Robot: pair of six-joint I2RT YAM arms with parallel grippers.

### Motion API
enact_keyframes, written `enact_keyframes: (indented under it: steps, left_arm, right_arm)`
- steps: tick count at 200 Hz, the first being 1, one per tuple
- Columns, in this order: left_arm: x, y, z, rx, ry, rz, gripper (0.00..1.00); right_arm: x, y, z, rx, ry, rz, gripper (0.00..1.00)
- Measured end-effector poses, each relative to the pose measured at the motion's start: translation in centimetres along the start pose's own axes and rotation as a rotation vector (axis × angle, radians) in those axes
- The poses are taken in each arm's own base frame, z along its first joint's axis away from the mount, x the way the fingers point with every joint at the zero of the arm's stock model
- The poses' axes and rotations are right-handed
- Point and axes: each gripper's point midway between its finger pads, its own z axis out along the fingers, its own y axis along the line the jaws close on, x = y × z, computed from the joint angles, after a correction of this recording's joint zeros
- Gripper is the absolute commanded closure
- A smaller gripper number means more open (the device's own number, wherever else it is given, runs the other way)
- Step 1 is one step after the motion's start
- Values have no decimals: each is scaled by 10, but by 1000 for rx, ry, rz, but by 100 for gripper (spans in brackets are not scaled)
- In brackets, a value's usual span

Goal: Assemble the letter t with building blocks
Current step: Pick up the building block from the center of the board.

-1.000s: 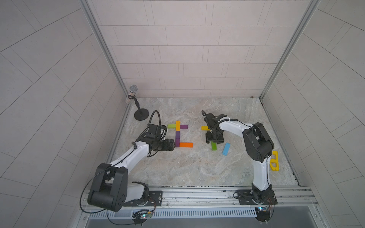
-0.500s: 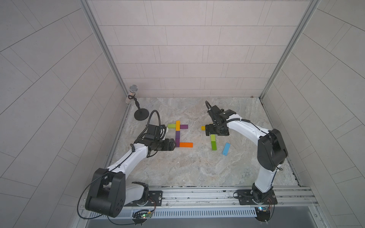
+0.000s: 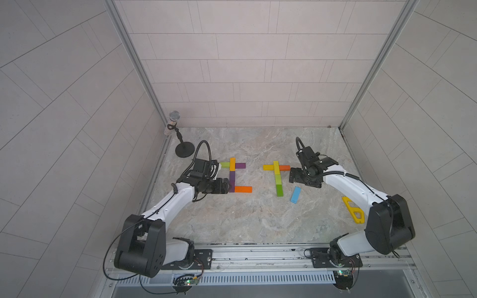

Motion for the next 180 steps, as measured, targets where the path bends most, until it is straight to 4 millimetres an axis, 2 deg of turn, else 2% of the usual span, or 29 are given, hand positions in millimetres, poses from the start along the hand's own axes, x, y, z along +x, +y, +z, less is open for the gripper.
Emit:
enact_keyframes:
  steps: [23,42,80,126,180]
  left_arm:
    - [-9,-1,-20,-40,-83,42,11]
    - [-10,-1,-29,-55,-111,53,11]
    - [-4,6,-28,-82,-85,54,10]
    - [3,14,-26,-102,-51,33,10]
    - [-1,16,-35,-120,-79,49,10]
  right_arm:
    - [-27,1,-14,17,-71,-3,0]
    - [-36,5,-5,42,-61,-12,0]
    - [-37,9,30,86,32,-24,0]
    - [-44,12,27,76,21,-46,0]
    - [-34,6,29,75,31,-39,0]
